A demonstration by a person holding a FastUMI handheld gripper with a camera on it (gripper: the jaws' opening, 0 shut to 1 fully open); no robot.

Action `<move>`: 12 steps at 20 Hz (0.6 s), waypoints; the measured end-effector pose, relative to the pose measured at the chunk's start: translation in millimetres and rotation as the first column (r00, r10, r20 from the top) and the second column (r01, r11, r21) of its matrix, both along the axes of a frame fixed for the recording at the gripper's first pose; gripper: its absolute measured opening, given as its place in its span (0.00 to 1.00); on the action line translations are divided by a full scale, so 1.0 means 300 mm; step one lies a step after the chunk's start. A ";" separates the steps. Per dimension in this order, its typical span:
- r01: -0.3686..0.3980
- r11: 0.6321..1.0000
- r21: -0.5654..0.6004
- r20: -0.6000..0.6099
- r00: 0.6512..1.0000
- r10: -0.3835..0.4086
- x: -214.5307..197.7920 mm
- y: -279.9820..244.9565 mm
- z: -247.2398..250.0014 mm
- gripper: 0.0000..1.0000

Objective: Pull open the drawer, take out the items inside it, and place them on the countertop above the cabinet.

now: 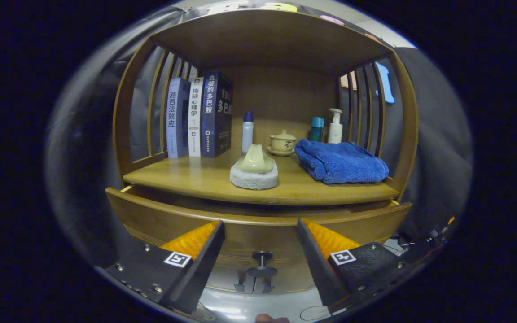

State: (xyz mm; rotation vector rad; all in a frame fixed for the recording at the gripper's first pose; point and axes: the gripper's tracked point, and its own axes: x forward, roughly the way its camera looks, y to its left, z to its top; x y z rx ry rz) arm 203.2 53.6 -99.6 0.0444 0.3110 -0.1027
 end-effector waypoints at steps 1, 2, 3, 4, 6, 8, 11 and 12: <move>0.000 1.000 -0.002 -0.001 1.000 0.000 0.009 -0.001 0.000 0.97; 0.000 1.000 -0.004 -0.002 1.000 0.000 0.016 -0.002 -0.001 0.97; -0.001 1.000 -0.007 -0.004 1.000 0.001 0.026 -0.002 -0.002 0.97; -0.002 1.000 -0.010 -0.004 1.000 0.002 0.033 -0.002 -0.003 0.97; -0.003 1.000 -0.012 -0.004 1.000 0.003 0.049 -0.003 -0.004 0.97; -0.003 1.000 -0.014 -0.003 1.000 0.003 0.064 -0.005 -0.004 0.97; -0.004 1.000 -0.020 -0.007 1.000 0.003 0.081 -0.006 -0.008 0.97; -0.002 1.000 -0.026 -0.006 1.000 0.002 0.083 -0.004 -0.007 0.97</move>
